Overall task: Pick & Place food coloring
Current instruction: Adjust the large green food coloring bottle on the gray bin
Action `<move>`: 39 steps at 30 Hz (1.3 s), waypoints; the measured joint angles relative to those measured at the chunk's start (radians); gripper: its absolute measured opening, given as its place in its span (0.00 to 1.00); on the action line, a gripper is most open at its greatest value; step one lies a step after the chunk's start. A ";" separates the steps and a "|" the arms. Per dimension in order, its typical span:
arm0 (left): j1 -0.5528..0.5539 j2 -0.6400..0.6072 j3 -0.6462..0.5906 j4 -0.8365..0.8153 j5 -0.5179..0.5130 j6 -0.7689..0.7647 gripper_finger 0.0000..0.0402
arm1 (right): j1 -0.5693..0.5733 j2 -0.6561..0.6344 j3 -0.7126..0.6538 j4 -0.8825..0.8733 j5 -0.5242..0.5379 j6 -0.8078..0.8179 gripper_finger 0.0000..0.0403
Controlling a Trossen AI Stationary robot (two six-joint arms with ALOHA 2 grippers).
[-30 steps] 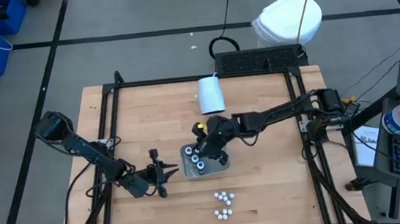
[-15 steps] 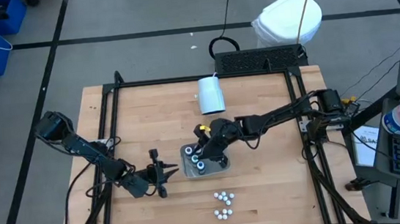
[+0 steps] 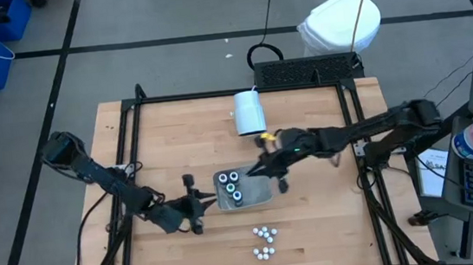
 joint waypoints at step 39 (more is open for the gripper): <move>0.354 0.414 0.852 -1.025 0.513 0.697 0.61 | 0.006 -0.320 -0.669 0.750 0.019 0.365 0.00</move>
